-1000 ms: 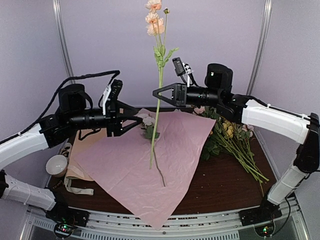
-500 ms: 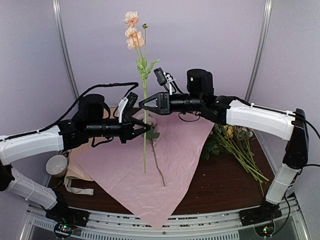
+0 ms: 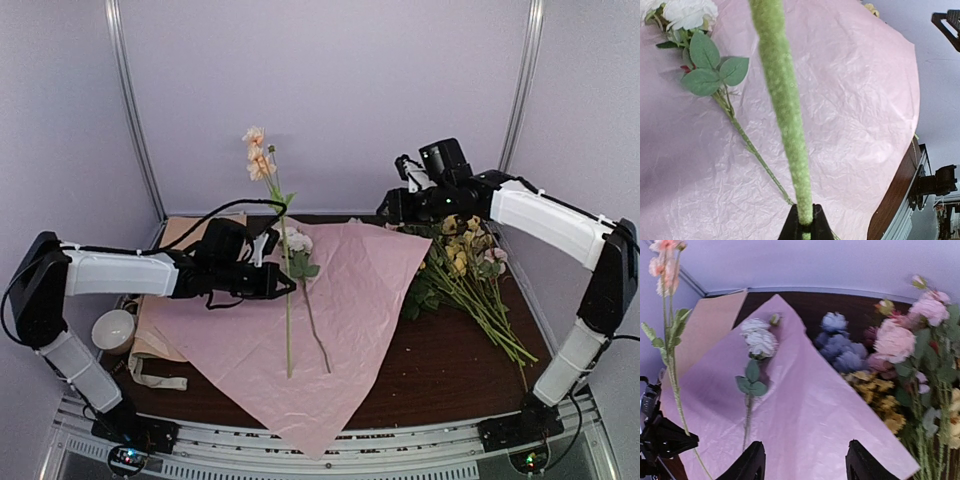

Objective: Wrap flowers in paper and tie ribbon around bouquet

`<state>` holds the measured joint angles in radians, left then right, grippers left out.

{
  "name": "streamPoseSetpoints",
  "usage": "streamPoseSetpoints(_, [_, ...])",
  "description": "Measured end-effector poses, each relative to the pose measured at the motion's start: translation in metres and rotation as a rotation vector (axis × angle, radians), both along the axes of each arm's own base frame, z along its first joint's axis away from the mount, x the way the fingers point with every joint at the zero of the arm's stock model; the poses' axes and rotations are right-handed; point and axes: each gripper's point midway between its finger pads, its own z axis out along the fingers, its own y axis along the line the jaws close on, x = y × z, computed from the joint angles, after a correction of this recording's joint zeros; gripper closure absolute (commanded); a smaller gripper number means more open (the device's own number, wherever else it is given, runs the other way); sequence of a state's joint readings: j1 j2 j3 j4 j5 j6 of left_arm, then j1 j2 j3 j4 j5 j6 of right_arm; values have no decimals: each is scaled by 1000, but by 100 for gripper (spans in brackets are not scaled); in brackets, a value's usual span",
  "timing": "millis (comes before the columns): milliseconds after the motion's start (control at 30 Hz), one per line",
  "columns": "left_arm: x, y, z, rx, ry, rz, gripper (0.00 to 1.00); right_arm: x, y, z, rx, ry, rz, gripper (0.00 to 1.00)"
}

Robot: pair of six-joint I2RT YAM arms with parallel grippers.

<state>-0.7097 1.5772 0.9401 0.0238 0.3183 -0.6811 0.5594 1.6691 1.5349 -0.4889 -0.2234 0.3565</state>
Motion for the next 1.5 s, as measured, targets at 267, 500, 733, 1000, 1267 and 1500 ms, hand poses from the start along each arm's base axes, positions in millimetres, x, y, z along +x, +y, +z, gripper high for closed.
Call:
streamPoseSetpoints(267, [23,8,-47,34,138,94,49,13,-184,-64,-242,192,-365,60])
streamPoseSetpoints(500, [33,17,-66,159,171,108,23,-1,-241,-157,-449,446,-429,72])
streamPoseSetpoints(733, [30,40,-48,260,104,136,18,-1,-252,-196,-574,550,-395,78])
streamPoseSetpoints(1000, [23,49,-33,310,52,132,18,6,-263,-207,-660,568,-396,82])
streamPoseSetpoints(1267, [22,58,-23,346,8,134,18,1,-263,-209,-678,584,-370,77])
streamPoseSetpoints(1500, [19,62,-28,369,18,129,18,-2,-257,-208,-653,594,-338,78])
